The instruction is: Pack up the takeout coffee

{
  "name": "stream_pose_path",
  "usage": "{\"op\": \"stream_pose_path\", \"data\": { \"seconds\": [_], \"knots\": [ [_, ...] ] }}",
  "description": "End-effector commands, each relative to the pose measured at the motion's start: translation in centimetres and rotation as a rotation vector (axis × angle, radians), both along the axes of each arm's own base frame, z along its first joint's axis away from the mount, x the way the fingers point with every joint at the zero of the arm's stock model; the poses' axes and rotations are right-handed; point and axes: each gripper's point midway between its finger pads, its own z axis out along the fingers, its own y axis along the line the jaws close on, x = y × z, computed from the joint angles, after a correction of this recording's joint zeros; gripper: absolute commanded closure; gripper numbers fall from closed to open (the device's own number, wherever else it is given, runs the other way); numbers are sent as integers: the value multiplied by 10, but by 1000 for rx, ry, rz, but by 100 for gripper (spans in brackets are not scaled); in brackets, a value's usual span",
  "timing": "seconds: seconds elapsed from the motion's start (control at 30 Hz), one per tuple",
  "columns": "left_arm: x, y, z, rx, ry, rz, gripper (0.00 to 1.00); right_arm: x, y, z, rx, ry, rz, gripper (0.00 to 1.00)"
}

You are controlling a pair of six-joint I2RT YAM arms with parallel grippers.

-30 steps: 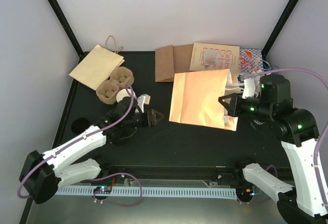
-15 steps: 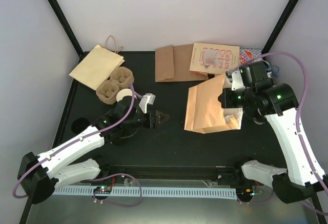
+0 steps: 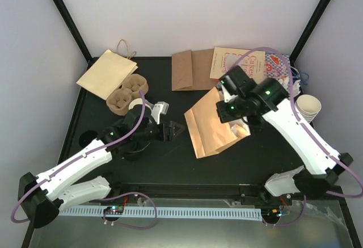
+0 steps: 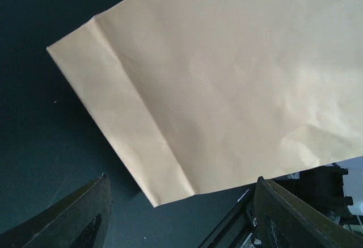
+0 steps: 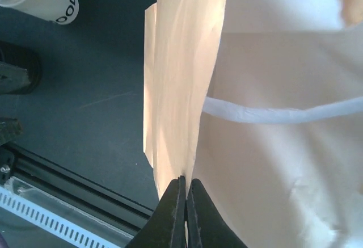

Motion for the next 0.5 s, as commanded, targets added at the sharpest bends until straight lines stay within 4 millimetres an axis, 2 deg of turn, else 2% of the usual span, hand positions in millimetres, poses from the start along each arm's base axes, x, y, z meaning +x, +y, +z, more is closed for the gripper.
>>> {"op": "stream_pose_path", "data": {
  "seconds": [0.0,0.2,0.33,0.47],
  "knots": [
    [-1,4,18,-3,-40,8,29,8,17,-4,-60,-19,6,92],
    [-3,9,20,1,-45,17,27,3,55,5,17,-17,110,64],
    [-4,13,25,-1,-58,26,26,-7,75,20,133,-7,183,62],
    [-5,14,31,-8,-70,26,25,-17,91,47,266,-24,248,62]
  ]
}}
